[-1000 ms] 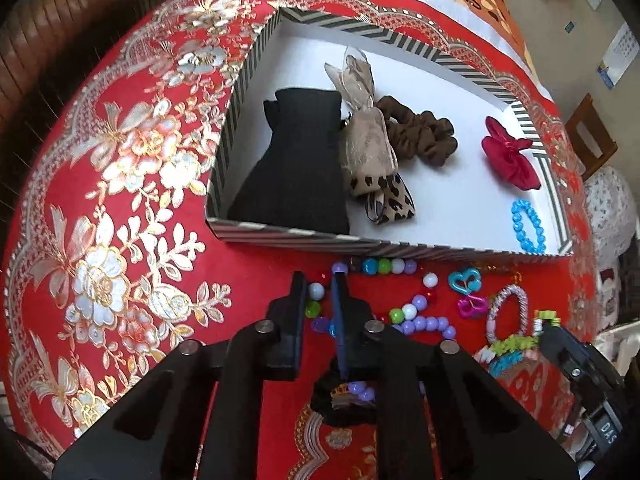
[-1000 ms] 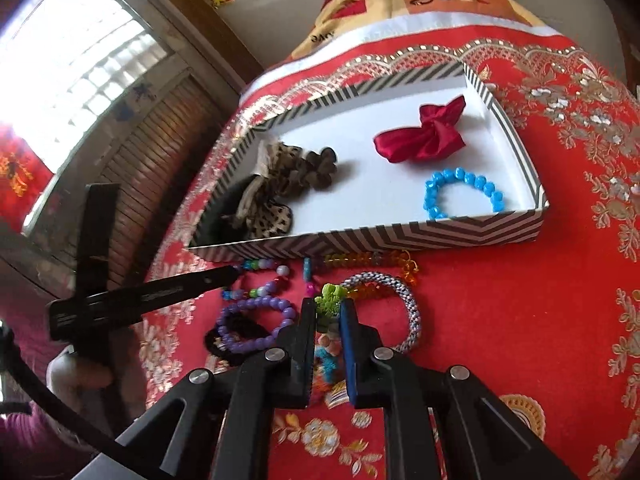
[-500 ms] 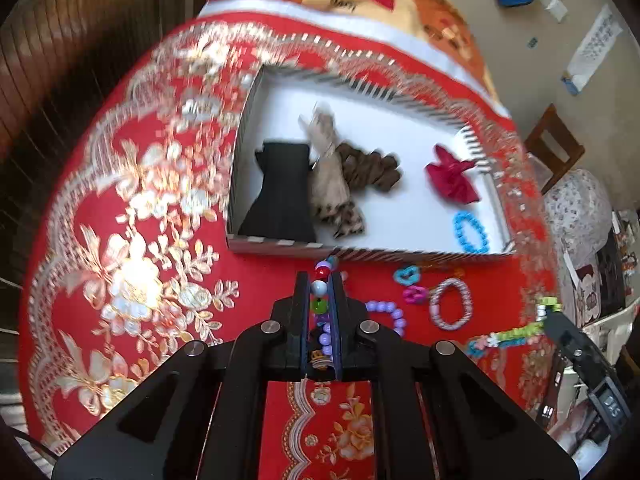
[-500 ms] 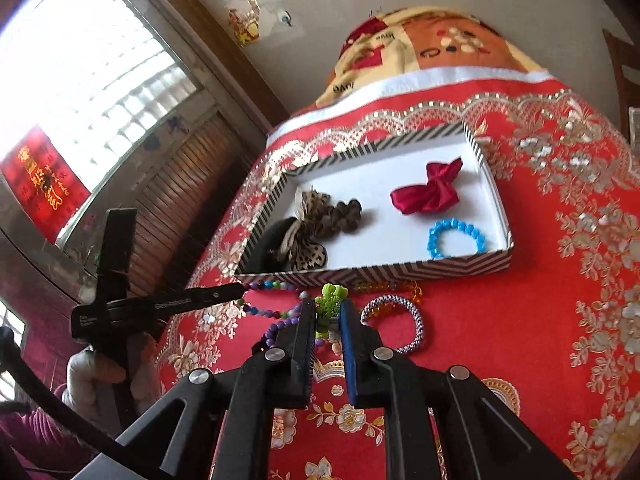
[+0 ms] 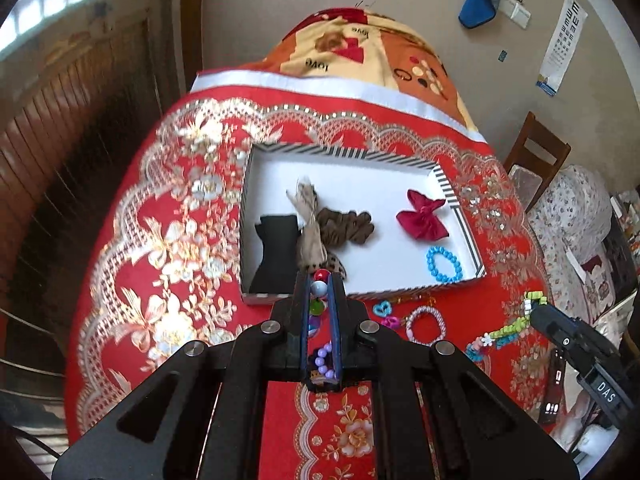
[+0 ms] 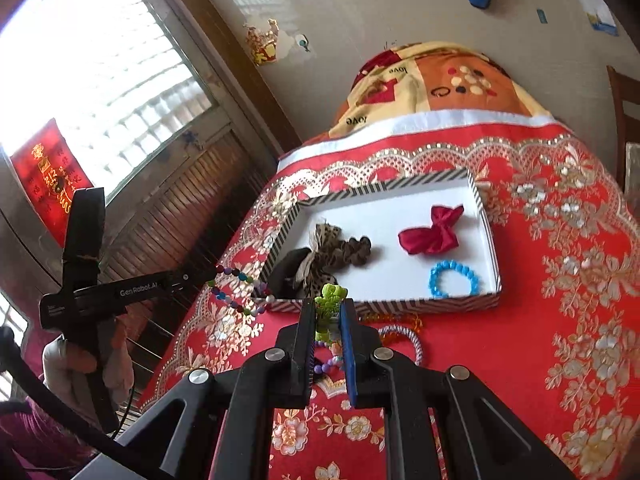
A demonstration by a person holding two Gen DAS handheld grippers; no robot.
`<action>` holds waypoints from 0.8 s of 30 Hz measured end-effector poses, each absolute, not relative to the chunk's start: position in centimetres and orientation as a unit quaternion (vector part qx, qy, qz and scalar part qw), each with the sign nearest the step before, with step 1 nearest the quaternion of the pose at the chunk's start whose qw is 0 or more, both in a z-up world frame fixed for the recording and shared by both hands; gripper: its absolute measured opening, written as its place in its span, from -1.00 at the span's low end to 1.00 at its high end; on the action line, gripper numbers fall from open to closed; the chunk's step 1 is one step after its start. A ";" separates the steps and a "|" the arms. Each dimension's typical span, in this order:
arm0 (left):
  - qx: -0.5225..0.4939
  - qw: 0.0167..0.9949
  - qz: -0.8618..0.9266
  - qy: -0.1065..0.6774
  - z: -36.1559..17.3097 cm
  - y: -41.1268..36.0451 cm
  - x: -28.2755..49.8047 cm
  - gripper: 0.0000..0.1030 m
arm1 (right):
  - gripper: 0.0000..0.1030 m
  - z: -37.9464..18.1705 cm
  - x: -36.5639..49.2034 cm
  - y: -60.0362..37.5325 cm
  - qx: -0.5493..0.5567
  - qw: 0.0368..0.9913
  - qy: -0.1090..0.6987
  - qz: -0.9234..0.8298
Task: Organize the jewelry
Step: 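Lower the multicolour bracelet into the box with the left tool while the right releases the green bracelet there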
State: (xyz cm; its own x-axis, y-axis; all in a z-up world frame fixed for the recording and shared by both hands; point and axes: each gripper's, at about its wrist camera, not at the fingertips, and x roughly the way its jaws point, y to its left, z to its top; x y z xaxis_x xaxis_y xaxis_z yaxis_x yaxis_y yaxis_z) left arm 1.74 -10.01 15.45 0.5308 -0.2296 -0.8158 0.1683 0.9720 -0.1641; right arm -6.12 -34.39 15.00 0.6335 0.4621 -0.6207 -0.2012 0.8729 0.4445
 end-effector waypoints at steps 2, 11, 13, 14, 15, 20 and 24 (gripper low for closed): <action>-0.025 0.879 -0.112 0.463 15.9 -10.3 2.0 -0.85 | -0.78 15.5 -5.8 -34.4 0.164 0.890 0.382 0.186; -0.004 0.888 -0.100 0.448 16.9 -11.2 4.7 -0.85 | -0.78 17.1 -3.5 -34.6 0.147 0.898 0.372 0.186; 0.000 0.889 -0.098 0.447 17.0 -11.5 5.5 -0.85 | -0.78 17.2 -2.7 -34.7 0.143 0.898 0.373 0.185; 0.003 0.890 -0.096 0.446 17.1 -11.7 5.8 -0.85 | -0.78 17.2 -2.4 -34.7 0.142 0.898 0.373 0.185; 0.005 0.890 -0.095 0.445 17.1 -11.8 6.2 -0.85 | -0.78 17.2 -2.0 -34.7 0.141 0.898 0.373 0.185; 0.016 0.890 -0.088 0.447 16.8 -12.4 8.5 -0.85 | -0.78 17.0 -0.2 -35.0 0.141 0.897 0.376 0.187; 0.021 0.888 -0.084 0.451 16.4 -13.0 10.2 -0.85 | -0.78 16.4 1.3 -35.2 0.142 0.894 0.381 0.189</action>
State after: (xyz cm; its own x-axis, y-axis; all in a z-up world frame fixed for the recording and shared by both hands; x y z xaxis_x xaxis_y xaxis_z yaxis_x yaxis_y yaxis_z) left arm 10.20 -13.00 16.40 0.5795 -0.1308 -0.8044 0.1685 0.9849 -0.0387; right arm 1.34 -35.22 16.45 0.6386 0.4459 -0.6272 -0.2300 0.8883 0.3974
